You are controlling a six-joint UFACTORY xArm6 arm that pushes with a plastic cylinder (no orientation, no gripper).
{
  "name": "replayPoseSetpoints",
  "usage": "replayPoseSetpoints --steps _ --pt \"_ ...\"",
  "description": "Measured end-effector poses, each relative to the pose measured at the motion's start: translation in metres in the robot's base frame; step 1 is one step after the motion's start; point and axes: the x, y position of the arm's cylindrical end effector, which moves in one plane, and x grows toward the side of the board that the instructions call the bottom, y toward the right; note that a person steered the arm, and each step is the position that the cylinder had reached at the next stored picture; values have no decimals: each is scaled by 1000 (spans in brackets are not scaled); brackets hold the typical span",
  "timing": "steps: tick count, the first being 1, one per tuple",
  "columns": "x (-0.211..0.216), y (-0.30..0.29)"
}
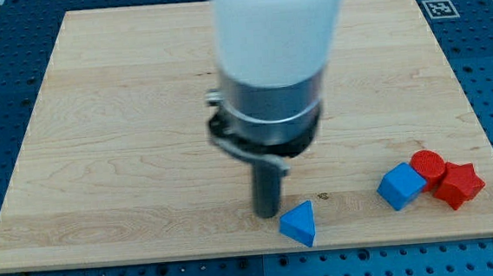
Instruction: Slide the blue triangle towards the blue cube
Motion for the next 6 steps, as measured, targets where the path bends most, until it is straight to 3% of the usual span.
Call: replayPoseSetpoints --steps 3,5,6 --pt "32 -3" --pt "31 66" --pt "31 74"
